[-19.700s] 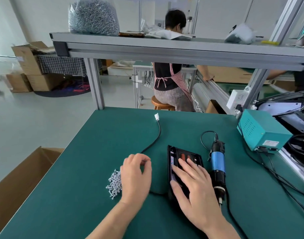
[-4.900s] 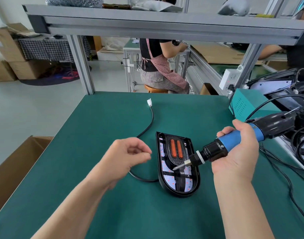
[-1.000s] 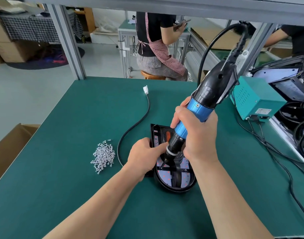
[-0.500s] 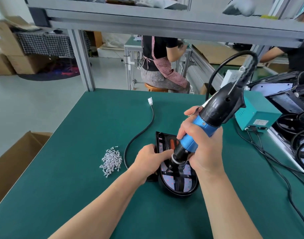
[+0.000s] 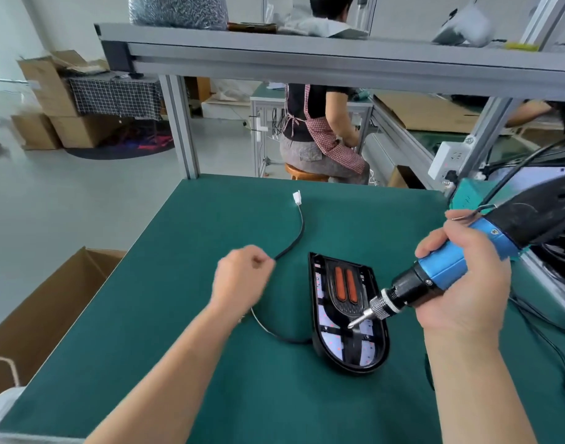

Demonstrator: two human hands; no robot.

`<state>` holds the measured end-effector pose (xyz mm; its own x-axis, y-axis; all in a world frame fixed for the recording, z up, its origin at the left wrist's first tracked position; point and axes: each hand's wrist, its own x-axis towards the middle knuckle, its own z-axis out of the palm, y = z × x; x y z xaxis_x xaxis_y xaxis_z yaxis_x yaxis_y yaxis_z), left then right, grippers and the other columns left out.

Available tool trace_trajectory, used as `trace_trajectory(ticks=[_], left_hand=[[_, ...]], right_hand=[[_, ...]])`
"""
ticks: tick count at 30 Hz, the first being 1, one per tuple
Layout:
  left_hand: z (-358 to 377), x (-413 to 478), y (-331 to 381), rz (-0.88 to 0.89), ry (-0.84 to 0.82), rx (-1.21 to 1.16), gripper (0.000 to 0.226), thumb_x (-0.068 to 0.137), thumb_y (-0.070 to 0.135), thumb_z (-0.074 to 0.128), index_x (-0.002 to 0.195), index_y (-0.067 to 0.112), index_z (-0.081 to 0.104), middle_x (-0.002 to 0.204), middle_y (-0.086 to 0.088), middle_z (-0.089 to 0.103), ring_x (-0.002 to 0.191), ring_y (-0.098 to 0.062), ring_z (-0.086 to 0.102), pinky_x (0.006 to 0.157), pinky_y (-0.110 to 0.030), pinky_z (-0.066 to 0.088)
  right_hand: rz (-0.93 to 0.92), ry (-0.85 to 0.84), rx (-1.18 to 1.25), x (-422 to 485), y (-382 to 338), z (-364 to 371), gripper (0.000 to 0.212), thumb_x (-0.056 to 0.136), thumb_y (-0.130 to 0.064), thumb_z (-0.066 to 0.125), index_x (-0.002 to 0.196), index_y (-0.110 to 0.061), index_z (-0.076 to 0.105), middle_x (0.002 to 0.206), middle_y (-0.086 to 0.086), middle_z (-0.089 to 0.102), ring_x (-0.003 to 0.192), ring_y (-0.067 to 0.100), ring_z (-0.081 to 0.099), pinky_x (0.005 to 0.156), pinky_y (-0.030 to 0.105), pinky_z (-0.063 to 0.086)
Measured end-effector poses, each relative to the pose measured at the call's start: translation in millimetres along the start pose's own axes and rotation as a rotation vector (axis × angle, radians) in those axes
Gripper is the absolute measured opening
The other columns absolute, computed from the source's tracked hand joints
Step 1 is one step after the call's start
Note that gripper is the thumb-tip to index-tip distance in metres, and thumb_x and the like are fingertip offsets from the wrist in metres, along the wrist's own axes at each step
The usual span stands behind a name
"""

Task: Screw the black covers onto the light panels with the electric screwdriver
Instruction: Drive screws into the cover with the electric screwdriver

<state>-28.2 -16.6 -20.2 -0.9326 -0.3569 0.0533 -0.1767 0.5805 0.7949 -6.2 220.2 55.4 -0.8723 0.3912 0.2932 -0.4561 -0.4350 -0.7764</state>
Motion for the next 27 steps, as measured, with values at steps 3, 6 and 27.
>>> trace_trajectory(ticks=[3,6,27], left_hand=[[-32,27,-19,-0.065,0.058,0.151,0.015,0.082,0.009,0.062,0.076,0.017,0.072,0.078,0.005,0.070,0.082,-0.024,0.066,0.068,-0.027,0.049],[-42,41,-33,-0.140,-0.104,0.208,0.016,0.079,0.002,0.066,0.074,0.016,0.072,0.081,0.002,0.071,0.079,-0.022,0.065,0.074,-0.031,0.055],[-22,-28,22,0.004,-0.413,-0.500,0.017,0.079,0.001,0.078,0.074,0.016,0.072,0.069,-0.003,0.070,0.066,-0.013,0.062,0.063,-0.019,0.046]], right_hand=[[0.010,0.050,0.011,0,-1,-5,0.010,0.078,-0.012,0.060,0.087,-0.016,0.058,0.060,-0.001,0.050,0.056,0.017,0.051,0.060,0.023,0.044],[0.023,0.065,0.010,-2,-1,-5,0.008,0.079,-0.013,0.061,0.086,-0.017,0.059,0.060,-0.001,0.051,0.055,0.017,0.051,0.059,0.021,0.044],[0.215,0.309,-0.020,2,-12,7,0.018,0.099,-0.008,0.053,0.083,-0.015,0.052,0.051,-0.001,0.051,0.046,0.015,0.048,0.056,0.022,0.044]])
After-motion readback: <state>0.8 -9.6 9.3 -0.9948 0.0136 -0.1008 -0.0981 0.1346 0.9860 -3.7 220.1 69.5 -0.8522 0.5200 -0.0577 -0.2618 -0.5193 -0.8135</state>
